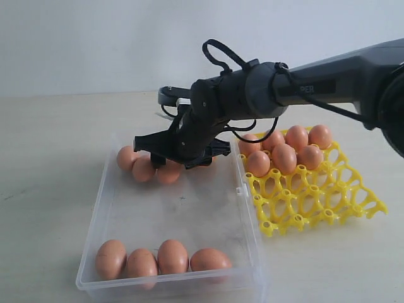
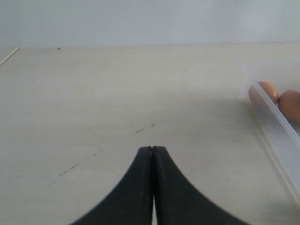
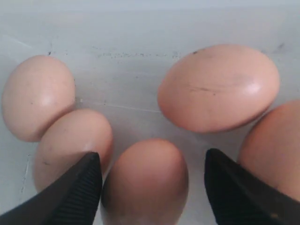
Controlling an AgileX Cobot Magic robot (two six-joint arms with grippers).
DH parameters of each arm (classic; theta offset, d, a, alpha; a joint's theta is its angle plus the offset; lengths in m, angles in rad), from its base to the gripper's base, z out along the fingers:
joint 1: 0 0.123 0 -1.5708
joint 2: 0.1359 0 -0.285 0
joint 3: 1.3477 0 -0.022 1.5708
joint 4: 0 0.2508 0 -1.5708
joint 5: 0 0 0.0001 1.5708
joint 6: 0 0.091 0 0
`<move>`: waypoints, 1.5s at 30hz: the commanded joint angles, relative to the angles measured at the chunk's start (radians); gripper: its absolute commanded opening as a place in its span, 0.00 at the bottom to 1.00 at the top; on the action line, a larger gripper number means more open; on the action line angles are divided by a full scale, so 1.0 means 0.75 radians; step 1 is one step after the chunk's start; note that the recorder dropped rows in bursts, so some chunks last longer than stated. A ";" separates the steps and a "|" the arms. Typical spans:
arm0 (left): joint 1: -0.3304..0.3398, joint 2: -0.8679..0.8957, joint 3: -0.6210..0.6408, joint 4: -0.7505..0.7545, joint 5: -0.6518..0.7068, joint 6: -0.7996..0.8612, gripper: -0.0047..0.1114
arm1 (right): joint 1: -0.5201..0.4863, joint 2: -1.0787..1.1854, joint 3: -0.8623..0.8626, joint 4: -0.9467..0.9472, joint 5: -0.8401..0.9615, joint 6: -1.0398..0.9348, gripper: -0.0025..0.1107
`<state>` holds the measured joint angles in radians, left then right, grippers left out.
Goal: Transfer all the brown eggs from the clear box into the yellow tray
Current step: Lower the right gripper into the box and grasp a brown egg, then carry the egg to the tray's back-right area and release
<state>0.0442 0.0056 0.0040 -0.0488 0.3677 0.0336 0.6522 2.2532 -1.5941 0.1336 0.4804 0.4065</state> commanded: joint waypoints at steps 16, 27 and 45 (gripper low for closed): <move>-0.007 -0.007 -0.005 -0.007 -0.019 -0.008 0.04 | -0.120 -0.492 0.512 -0.311 -0.715 -0.134 0.02; -0.007 -0.007 -0.005 -0.007 -0.019 -0.008 0.04 | -0.602 -0.750 1.151 -0.178 -1.176 -0.507 0.02; -0.007 -0.007 -0.005 -0.007 -0.019 -0.008 0.04 | -0.749 -0.558 1.186 -0.166 -1.282 -0.567 0.35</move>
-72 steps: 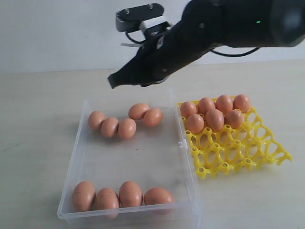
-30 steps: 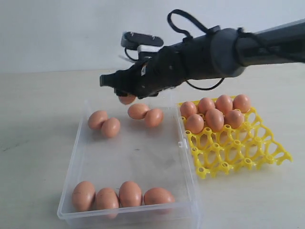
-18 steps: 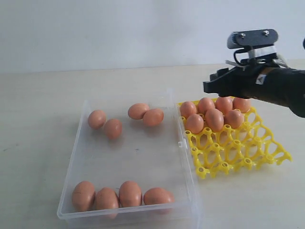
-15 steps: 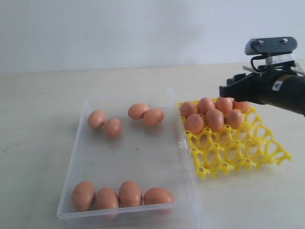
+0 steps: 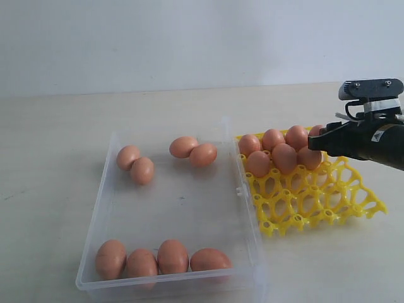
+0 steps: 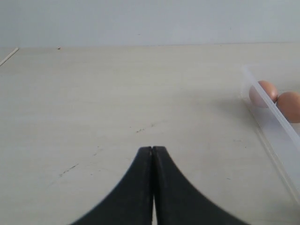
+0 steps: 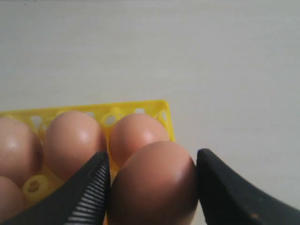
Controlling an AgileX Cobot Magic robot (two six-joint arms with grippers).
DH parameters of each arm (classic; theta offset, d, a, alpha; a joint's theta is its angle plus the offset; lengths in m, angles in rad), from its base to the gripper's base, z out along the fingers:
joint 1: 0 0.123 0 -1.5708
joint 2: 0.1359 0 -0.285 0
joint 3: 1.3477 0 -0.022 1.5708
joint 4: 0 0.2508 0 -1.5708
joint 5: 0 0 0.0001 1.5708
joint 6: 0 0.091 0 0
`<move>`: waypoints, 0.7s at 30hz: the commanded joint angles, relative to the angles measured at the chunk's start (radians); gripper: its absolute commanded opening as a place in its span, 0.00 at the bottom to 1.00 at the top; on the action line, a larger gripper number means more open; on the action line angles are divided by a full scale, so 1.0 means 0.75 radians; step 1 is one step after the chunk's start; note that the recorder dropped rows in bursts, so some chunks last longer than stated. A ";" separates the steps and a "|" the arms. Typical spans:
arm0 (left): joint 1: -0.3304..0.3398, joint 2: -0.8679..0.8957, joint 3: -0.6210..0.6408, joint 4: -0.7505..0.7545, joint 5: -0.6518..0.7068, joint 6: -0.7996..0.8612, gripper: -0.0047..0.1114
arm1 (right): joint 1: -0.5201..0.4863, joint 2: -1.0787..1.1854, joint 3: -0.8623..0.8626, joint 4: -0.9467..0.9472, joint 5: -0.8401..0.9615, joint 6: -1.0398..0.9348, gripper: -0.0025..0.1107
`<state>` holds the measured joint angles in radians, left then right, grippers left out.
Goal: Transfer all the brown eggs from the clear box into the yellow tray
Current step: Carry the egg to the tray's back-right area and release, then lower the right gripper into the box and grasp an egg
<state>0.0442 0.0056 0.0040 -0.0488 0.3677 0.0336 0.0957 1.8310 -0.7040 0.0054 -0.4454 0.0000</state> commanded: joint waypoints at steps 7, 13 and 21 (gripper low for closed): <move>-0.007 -0.007 -0.005 -0.007 -0.019 -0.008 0.04 | -0.007 0.035 -0.024 0.005 -0.067 -0.025 0.58; -0.007 -0.007 -0.005 -0.007 -0.019 -0.008 0.04 | 0.055 -0.145 -0.122 -0.016 0.141 -0.021 0.34; -0.007 -0.007 -0.005 -0.007 -0.019 -0.008 0.04 | 0.398 -0.150 -0.567 -0.081 0.867 -0.025 0.02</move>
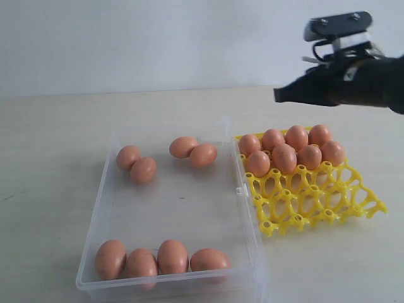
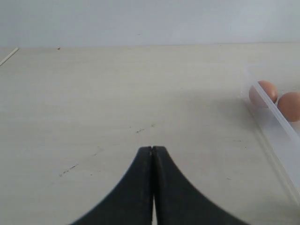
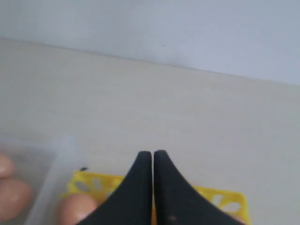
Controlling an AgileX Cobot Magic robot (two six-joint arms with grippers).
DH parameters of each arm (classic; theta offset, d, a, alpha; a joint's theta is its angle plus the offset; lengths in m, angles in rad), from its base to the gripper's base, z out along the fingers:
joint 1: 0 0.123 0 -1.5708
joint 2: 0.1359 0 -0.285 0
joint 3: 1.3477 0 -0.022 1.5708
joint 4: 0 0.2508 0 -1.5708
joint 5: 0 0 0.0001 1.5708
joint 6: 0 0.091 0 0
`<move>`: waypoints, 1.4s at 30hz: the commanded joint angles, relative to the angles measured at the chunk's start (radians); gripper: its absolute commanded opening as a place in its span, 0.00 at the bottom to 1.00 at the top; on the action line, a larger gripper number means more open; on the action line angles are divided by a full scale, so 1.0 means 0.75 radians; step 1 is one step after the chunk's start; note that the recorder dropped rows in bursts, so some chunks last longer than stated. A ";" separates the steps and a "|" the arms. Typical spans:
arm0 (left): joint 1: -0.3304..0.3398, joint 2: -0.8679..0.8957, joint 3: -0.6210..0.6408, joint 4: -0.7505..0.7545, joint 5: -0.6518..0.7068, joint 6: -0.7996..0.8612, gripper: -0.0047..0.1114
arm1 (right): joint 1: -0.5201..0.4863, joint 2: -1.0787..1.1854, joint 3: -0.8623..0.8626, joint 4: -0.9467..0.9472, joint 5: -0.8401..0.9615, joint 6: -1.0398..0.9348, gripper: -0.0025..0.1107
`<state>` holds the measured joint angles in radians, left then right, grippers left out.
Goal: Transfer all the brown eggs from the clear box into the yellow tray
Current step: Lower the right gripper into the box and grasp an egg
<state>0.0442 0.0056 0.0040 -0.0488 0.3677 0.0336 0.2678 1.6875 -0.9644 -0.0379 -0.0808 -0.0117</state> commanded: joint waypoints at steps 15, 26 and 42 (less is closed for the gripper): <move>-0.007 -0.007 -0.005 -0.007 -0.019 -0.008 0.04 | 0.387 0.527 -0.880 0.327 0.959 0.284 0.62; -0.007 -0.007 -0.005 -0.007 -0.019 -0.008 0.04 | 0.465 0.639 -0.985 0.147 1.078 -0.811 0.59; -0.007 -0.007 -0.005 -0.007 -0.019 -0.008 0.04 | 0.465 0.761 -0.985 0.108 0.886 -1.180 0.59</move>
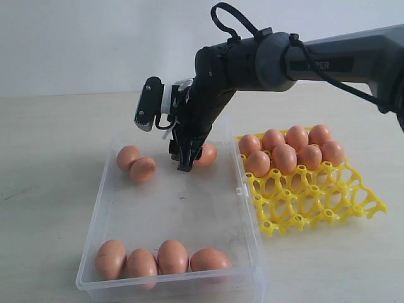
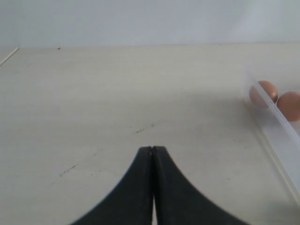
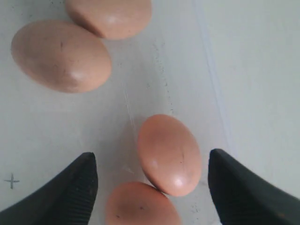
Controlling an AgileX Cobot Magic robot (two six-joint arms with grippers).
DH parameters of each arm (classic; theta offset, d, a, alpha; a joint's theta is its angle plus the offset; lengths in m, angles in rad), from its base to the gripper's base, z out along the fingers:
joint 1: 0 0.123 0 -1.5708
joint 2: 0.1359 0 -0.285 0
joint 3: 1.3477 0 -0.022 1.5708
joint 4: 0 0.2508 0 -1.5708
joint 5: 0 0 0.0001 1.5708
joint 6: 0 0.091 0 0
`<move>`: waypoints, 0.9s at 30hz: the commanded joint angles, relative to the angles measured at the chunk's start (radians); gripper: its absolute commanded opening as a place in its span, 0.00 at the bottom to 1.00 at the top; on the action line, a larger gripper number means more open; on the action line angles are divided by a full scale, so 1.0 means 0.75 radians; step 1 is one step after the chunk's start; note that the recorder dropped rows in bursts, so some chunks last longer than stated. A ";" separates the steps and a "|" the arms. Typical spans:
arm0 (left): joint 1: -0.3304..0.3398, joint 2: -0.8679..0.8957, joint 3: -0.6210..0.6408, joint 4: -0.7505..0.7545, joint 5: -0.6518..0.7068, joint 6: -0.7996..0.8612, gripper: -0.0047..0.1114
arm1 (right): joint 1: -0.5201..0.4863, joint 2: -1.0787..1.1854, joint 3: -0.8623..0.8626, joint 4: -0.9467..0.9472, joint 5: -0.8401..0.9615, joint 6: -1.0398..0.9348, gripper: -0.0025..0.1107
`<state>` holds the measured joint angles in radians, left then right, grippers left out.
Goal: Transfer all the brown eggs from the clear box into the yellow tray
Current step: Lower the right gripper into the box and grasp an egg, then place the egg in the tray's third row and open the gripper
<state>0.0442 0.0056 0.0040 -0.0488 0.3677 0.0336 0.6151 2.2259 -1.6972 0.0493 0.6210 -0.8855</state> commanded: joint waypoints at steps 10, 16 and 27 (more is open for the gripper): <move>-0.007 -0.007 -0.005 -0.007 -0.019 -0.008 0.04 | -0.001 0.141 -0.034 -0.045 -0.172 -0.007 0.59; -0.007 -0.007 -0.005 -0.007 -0.019 -0.008 0.04 | -0.001 0.171 -0.045 -0.039 -0.178 -0.005 0.52; -0.007 -0.007 -0.005 -0.007 -0.019 -0.008 0.04 | -0.001 -0.051 0.118 -0.005 -0.428 0.464 0.02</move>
<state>0.0442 0.0056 0.0040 -0.0488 0.3677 0.0336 0.6151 2.2863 -1.6800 0.0413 0.4338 -0.6968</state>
